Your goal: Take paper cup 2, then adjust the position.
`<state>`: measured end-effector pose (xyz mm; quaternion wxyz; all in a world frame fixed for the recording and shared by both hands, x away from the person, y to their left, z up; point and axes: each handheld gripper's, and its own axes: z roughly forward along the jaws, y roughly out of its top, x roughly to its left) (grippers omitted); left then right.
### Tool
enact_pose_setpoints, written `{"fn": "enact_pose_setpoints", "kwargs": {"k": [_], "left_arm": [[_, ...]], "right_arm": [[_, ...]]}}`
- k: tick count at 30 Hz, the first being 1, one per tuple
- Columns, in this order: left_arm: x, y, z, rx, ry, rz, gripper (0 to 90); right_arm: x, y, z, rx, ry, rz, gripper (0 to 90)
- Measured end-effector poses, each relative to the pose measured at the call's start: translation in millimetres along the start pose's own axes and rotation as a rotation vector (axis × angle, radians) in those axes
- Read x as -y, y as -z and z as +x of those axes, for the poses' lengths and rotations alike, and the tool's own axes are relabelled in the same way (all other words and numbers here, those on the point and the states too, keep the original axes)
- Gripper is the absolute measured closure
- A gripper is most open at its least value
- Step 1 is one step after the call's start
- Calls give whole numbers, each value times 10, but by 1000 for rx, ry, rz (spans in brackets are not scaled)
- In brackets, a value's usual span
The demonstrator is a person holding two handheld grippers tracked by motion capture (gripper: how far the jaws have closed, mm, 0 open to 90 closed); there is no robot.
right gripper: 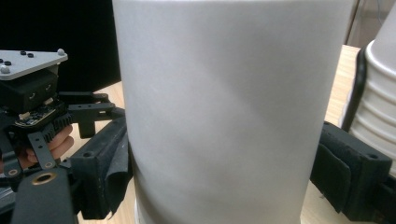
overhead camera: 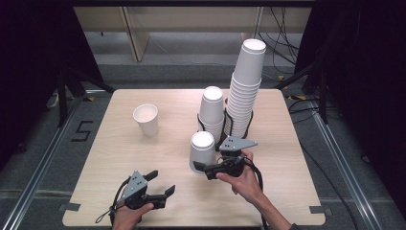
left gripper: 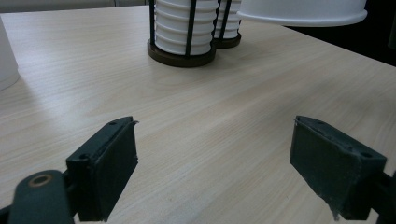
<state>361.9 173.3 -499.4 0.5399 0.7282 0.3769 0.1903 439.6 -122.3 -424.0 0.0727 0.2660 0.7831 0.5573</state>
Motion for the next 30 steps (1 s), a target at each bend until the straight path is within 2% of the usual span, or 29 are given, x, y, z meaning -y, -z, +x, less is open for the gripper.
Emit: {"fn": "enact_pose_setpoints", "kwargs": {"k": [1, 3, 5, 6, 8, 9, 10, 13, 15, 17, 18, 20, 22, 24, 26, 30], "left_arm": [[1, -9, -11, 3, -7, 0, 144], [2, -22, -19, 12, -2, -11, 144], [-3, -16, -23, 10, -16, 0, 144], [-2, -21, -27, 15, -18, -2, 144], [-2, -21, -29, 16, -18, 0, 144], [-3, -22, -32, 17, -16, -3, 144], [-5, -22, -37, 19, -16, -6, 144], [-8, -14, -42, 14, -16, 0, 144], [-8, -15, -44, 15, -16, -1, 144], [-9, -15, -47, 17, -16, -1, 144], [-10, -18, -48, 20, -19, -3, 144], [-9, -21, -48, 23, -18, -7, 144], [-9, -26, -49, 28, -19, -7, 144], [-9, -26, -50, 29, -18, -7, 144], [-11, -26, -49, 31, -18, -6, 144], [-8, -37, -64, 42, -12, -11, 144]], "right_arm": [[10, -17, 22, -3, -5, 15, 155], [14, -37, 24, -16, 2, 5, 155], [22, -56, 52, -12, 2, 6, 155], [36, -81, 83, -29, -6, 15, 155], [39, -85, 90, -26, -2, 20, 155], [47, -102, 89, -23, 18, 18, 155], [59, -132, 109, -41, 10, 20, 155], [63, -146, 126, -42, 13, 29, 155], [75, -182, 148, -60, 14, 25, 155], [75, -180, 159, -50, 13, 33, 155], [78, -202, 168, -71, 18, 25, 155], [78, -203, 174, -57, 30, 20, 155], [85, -222, 195, -76, 16, 24, 155], [88, -230, 194, -76, 27, 21, 155], [96, -229, 207, -65, 17, 29, 155], [104, -253, 209, -81, 22, 17, 155]]}}
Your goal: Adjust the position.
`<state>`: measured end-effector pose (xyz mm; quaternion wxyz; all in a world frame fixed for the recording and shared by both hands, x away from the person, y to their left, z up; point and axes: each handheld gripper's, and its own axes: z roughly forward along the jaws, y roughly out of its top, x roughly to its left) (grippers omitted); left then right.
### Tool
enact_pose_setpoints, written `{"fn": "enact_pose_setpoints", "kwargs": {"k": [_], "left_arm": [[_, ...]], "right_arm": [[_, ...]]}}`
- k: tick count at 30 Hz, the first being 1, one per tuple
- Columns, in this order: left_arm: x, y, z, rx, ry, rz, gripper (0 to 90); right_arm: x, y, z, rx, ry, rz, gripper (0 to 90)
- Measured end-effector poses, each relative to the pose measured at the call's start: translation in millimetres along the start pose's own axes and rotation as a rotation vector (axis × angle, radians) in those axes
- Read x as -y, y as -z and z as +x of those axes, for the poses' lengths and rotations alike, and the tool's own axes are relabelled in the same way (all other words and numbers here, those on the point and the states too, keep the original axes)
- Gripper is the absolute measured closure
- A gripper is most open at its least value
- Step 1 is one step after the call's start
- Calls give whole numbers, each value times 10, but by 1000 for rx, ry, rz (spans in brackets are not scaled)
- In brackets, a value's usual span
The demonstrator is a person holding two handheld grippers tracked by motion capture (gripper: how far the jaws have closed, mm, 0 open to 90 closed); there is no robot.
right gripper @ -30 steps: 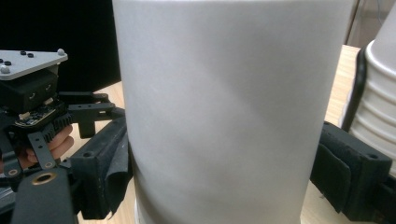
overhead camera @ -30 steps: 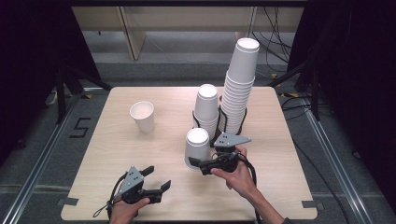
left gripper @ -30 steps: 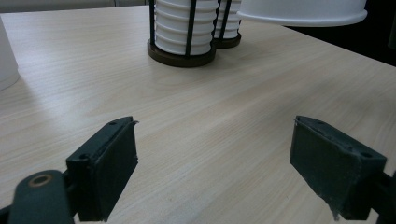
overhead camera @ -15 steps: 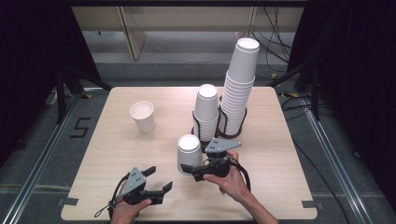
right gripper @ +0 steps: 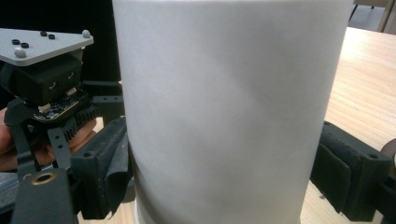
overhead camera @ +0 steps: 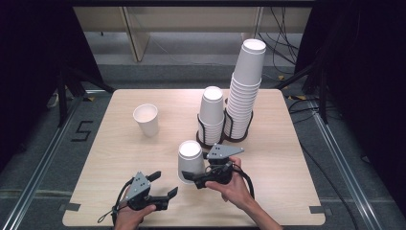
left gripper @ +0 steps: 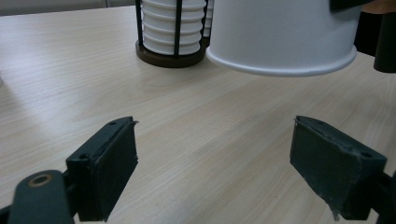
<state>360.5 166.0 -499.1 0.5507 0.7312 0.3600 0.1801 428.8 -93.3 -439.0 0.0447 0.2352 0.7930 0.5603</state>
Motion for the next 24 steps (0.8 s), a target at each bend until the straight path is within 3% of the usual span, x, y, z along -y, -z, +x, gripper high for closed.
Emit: {"fn": "enact_pose_setpoints", "kwargs": {"k": [2, 4, 11, 14, 18, 19, 22, 24], "left_arm": [[-3, 11, -12, -3, 2, 6, 144], [-3, 14, -25, -3, 0, 4, 144], [-16, -27, -89, -6, -12, 2, 144], [-38, -76, -146, -7, -22, -8, 144], [-50, -112, -240, 21, -14, -25, 144], [-61, -106, -264, 15, -9, -24, 144], [-80, -115, -292, 35, 7, -64, 144], [-96, -107, -300, 18, 27, -79, 144]], "right_arm": [[-2, 8, 14, 16, 1, 10, 155], [0, -10, 12, -3, 2, 2, 155], [-6, -21, 27, 10, -4, 3, 155], [-1, -66, 15, -5, -1, -19, 155], [8, -90, 35, 6, -8, -11, 155], [12, -103, 51, 3, 8, -17, 155], [16, -122, 66, -8, 9, -21, 155], [27, -145, 82, -14, 13, -20, 155]]}}
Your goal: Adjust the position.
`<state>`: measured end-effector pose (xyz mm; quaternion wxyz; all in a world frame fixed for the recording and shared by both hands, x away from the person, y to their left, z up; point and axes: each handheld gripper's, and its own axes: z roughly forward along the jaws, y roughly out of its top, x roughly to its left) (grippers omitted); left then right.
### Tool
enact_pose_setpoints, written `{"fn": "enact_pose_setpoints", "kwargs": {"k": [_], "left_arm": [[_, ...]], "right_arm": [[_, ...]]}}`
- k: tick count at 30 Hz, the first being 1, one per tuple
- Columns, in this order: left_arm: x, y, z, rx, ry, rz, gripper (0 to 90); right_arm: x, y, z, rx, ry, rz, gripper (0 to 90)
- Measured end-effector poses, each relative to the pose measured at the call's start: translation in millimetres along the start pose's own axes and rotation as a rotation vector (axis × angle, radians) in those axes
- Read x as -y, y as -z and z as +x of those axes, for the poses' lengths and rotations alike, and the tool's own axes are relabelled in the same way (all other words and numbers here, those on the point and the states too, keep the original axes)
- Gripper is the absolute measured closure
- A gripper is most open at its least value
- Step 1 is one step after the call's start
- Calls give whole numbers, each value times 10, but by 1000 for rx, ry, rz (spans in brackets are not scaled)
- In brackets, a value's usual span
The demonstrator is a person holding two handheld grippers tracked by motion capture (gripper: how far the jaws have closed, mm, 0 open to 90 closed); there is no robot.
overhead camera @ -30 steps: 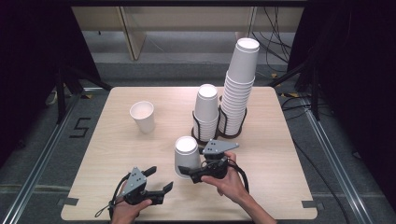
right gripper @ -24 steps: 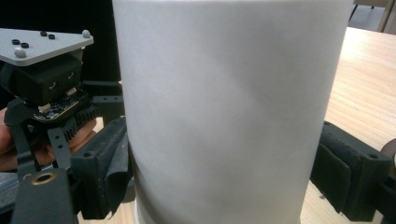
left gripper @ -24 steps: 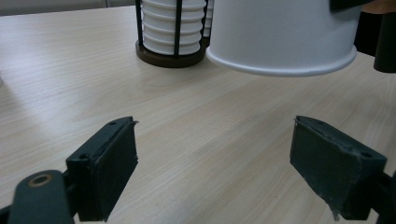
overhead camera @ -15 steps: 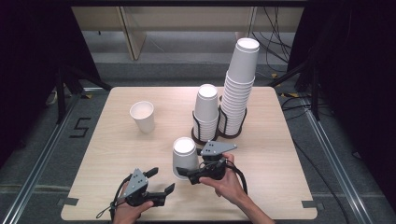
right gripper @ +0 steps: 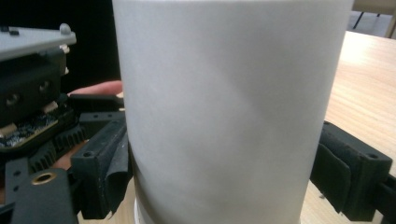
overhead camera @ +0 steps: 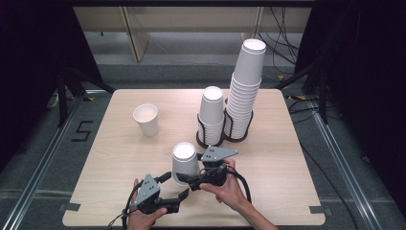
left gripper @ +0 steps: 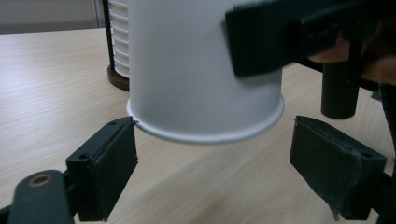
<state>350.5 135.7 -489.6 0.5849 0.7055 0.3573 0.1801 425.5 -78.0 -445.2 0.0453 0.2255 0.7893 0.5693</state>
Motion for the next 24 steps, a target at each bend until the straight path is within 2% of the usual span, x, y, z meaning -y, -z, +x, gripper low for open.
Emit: {"fn": "enact_pose_setpoints", "kwargs": {"k": [2, 5, 7, 8, 9, 14, 15, 17, 18, 19, 20, 21, 22, 24], "left_arm": [[-5, 8, 3, -9, -5, 10, 142], [-7, 0, 17, -26, -6, 8, 130], [-7, -1, 17, -30, -10, 10, 117], [-7, -2, 14, -35, -10, 11, 101], [-8, -3, 12, -37, -10, 11, 85], [-11, -22, -6, -52, -12, -19, 33], [-18, -14, -14, -63, -21, -14, 19], [-21, -14, -17, -64, -20, -17, 13], [-25, -12, -19, -70, -17, -20, 9], [-24, -24, -19, -60, -10, -43, 6], [-38, -5, -23, -71, -23, -36, 7], [-38, -5, -23, -71, -23, -36, 10], [-37, -16, -26, -65, -19, -61, 7], [-44, 0, -32, -77, -23, -53, 9]], "right_arm": [[3, 1, 8, 6, -3, 9, 155], [24, -48, 30, -19, -1, -2, 155], [25, -54, 38, -18, 2, -3, 155], [26, -71, 34, -22, 18, -15, 155], [24, -70, 58, -30, -8, -10, 155], [19, -103, 121, -48, -16, -20, 156], [18, -104, 152, -46, -41, -13, 155], [12, -111, 158, -50, -31, -28, 155], [9, -119, 172, -65, -56, -21, 155], [5, -118, 193, -78, -83, -35, 155], [-6, -113, 216, -87, -108, -30, 156], [-6, -113, 216, -87, -108, -30, 156], [-16, -113, 241, -82, -115, -31, 156], [-15, -133, 231, -84, -85, -43, 156]]}}
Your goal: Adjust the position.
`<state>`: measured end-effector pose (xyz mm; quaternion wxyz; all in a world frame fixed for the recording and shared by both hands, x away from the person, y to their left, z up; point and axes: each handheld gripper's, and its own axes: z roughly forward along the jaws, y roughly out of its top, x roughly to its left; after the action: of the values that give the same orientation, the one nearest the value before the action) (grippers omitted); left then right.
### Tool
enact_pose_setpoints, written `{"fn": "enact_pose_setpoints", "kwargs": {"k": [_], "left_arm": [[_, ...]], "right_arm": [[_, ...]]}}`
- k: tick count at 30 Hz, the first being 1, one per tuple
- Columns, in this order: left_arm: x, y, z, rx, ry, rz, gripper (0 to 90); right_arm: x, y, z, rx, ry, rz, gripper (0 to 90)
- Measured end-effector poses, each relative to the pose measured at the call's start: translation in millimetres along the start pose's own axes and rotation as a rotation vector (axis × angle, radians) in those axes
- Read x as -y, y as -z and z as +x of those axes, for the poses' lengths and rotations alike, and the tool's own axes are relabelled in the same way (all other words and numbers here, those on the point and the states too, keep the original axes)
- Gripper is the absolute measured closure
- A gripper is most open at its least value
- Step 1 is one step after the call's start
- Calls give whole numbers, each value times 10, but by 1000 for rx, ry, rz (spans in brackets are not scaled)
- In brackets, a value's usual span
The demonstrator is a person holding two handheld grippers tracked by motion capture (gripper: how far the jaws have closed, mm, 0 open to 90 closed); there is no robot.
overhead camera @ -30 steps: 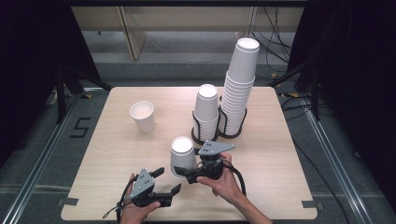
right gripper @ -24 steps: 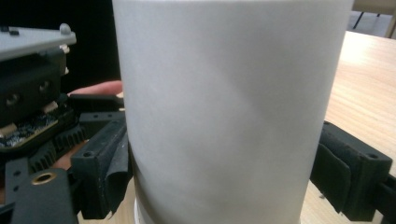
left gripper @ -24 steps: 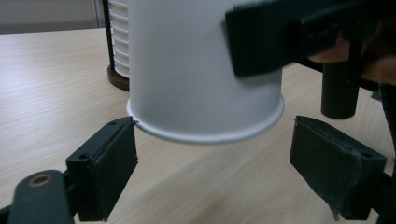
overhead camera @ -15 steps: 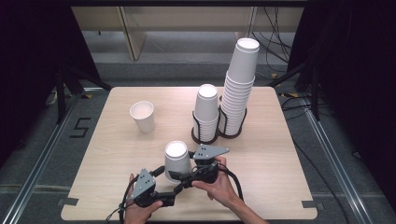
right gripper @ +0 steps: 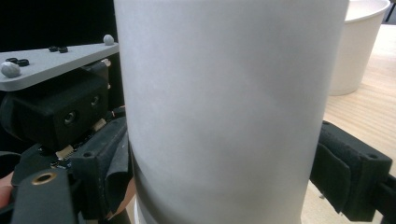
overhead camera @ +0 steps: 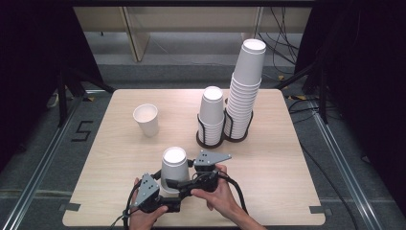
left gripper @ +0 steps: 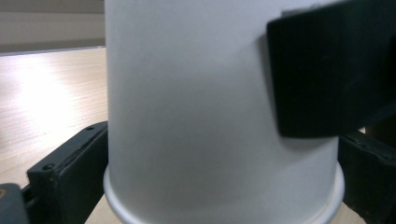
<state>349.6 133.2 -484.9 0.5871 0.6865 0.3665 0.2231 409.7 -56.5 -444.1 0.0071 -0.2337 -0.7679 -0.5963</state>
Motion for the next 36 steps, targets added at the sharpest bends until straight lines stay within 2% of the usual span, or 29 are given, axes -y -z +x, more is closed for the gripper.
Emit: {"fn": "enact_pose_setpoints", "kwargs": {"k": [4, 8, 11, 12, 13, 15, 17, 18, 19, 20, 21, 22, 23, 25, 26, 27, 28, 29, 31, 33, 34, 35, 36], "left_arm": [[-3, 4, -5, 0, -1, -6, 19], [-7, 1, -4, 6, -11, -5, 41], [-11, 10, -2, 13, -38, 10, 58], [-16, -4, 6, 24, -46, -10, 67], [-16, -4, 6, 24, -46, -10, 71], [-29, 17, 19, 18, -83, 9, 75], [-30, 14, 28, 27, -109, 28, 77], [-27, 8, 22, 36, -107, 40, 79], [-20, -6, 19, 42, -108, 37, 80], [-22, -2, 11, 43, -118, 64, 80], [-13, -18, -6, 51, -122, 71, 82], [-10, -21, -12, 54, -133, 78, 82], [-9, -27, -32, 67, -166, 101, 83], [-9, -28, -43, 68, -176, 105, 83], [-16, -40, -43, 73, -215, 96, 84], [-14, -47, -53, 82, -224, 95, 84], [-12, -39, -71, 88, -234, 109, 84], [-13, -38, -73, 95, -236, 118, 84], [-9, -41, -76, 94, -235, 118, 80], [-2, -48, -71, 102, -218, 110, 63], [3, -52, -62, 110, -199, 76, 54], [3, -52, -62, 110, -199, 76, 46], [4, -40, -56, 106, -190, 34, 40]], "right_arm": [[4, -12, 15, -6, -17, 5, 155], [6, -15, 3, -4, -8, 6, 147], [-13, -7, 13, -1, -1, 32, 130], [-38, 14, 14, 1, 0, 39, 125], [-38, 14, 14, 1, 0, 39, 125], [-81, 42, 10, 7, 42, 33, 129], [-134, 84, 17, 1, 48, 41, 142], [-214, 145, 16, 9, 88, 41, 151], [-237, 164, 16, 14, 90, 36, 152], [-237, 164, 16, 14, 90, 36, 152], [-295, 221, 14, 6, 94, 59, 155], [-295, 221, 14, 6, 94, 59, 155], [-319, 250, 16, 5, 81, 84, 156], [-332, 268, 5, 14, 94, 97, 159], [-331, 263, -1, -5, 86, 100, 161], [-335, 274, -9, 2, 85, 109, 163], [-336, 278, -23, -25, 61, 114, 182], [-339, 286, -30, -20, 72, 110, 206], [-341, 297, -34, -18, 70, 118, 215], [-340, 297, -46, -33, 36, 116, 228], [-344, 307, -47, -30, 15, 114, 230], [-344, 307, -47, -30, 15, 114, 230], [-359, 335, -55, -25, -25, 86, 235]]}}
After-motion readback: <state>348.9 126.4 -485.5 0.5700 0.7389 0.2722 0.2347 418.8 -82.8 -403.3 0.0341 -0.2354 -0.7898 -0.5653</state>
